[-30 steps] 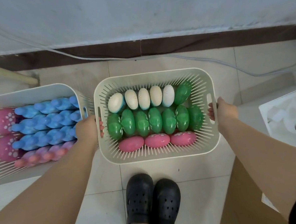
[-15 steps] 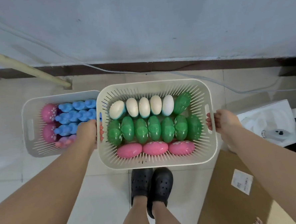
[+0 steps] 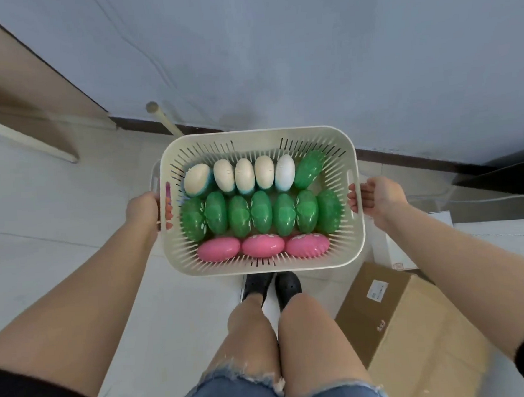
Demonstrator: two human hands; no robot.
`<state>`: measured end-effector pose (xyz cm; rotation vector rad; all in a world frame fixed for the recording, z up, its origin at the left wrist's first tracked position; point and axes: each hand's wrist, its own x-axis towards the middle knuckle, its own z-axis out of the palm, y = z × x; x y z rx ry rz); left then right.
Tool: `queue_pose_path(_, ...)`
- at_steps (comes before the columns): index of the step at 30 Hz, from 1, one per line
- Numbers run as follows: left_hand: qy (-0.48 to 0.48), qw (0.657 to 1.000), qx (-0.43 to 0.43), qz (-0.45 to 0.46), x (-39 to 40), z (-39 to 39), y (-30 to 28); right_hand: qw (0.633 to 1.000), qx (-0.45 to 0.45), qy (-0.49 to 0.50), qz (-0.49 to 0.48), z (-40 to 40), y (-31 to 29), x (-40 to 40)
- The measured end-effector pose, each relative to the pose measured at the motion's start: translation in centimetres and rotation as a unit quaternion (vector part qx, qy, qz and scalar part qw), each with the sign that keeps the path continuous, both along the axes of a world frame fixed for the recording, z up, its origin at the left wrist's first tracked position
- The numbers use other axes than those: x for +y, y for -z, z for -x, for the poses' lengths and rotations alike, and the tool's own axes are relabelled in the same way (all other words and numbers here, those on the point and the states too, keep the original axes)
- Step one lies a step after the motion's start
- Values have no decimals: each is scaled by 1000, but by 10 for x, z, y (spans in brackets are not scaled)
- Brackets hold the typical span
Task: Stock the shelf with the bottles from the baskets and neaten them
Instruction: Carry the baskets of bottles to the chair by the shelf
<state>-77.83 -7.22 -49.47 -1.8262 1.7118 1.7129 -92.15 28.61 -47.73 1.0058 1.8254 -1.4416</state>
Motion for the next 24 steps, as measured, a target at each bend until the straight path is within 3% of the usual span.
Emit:
queue_pose_path(11,-189,982,-8,-9,-5,-179,-80,970,-3,-240,35,-42,-62,-83)
queue_pose_path(17,-333,943,-9,-10,35,-298,-105,912,-18,-407,46,-86,-75,-151)
queue_pose_path(24,-513,858,0,-18,104,-424,-129,817,-25,-569,89,-174,-93,-219)
